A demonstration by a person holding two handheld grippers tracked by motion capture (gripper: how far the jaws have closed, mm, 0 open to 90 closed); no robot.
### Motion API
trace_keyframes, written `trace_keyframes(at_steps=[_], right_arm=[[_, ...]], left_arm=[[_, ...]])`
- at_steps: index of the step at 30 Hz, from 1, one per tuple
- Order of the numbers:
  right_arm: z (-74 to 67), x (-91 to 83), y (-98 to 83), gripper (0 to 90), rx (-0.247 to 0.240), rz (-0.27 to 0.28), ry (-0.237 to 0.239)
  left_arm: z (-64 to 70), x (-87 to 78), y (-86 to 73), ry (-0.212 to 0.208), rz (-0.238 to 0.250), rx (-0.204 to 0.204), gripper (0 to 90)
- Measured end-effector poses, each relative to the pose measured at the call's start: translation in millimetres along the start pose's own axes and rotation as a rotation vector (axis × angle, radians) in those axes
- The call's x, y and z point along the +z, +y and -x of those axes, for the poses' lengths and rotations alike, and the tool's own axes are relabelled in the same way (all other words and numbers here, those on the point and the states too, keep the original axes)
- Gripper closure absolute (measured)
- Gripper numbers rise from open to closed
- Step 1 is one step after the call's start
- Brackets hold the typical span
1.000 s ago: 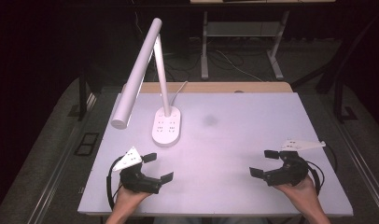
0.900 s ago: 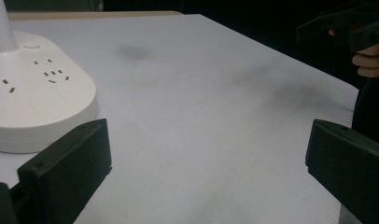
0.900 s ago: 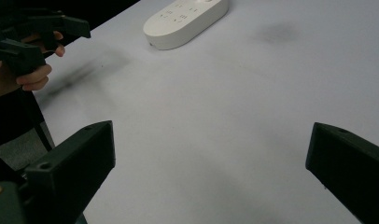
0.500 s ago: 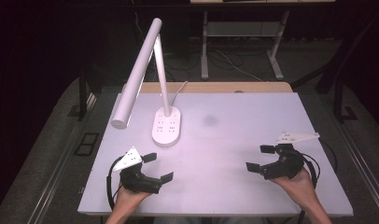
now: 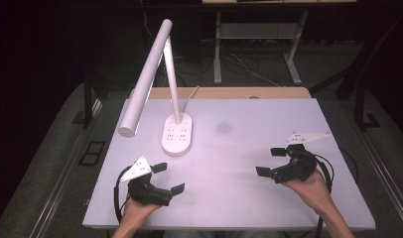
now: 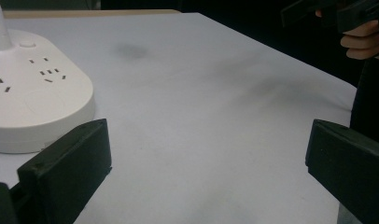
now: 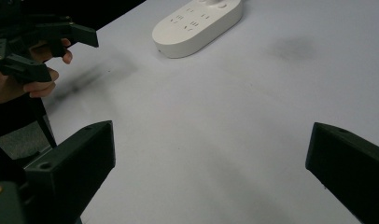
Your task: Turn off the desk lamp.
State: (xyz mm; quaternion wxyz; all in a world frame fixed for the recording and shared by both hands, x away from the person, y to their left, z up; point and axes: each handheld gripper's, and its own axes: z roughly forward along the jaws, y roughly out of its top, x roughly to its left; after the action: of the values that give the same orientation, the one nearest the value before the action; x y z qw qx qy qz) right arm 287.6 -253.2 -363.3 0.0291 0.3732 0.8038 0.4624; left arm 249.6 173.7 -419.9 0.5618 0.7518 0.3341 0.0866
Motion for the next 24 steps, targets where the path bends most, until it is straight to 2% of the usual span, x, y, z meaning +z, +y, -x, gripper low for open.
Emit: trace_keyframes(at_steps=[5, 24], right_arm=[[0.2, 6.7, 5.7, 1.3, -0.003, -0.005, 0.007], [-10.1, 39.2, 42.4, 1.3, -0.065, -0.045, 0.030]], left_arm=[[0.3, 0.2, 0.1, -0.001, -0.001, 0.003, 0.0], [0.3, 0.1, 0.1, -0.012, 0.002, -0.002, 0.0]])
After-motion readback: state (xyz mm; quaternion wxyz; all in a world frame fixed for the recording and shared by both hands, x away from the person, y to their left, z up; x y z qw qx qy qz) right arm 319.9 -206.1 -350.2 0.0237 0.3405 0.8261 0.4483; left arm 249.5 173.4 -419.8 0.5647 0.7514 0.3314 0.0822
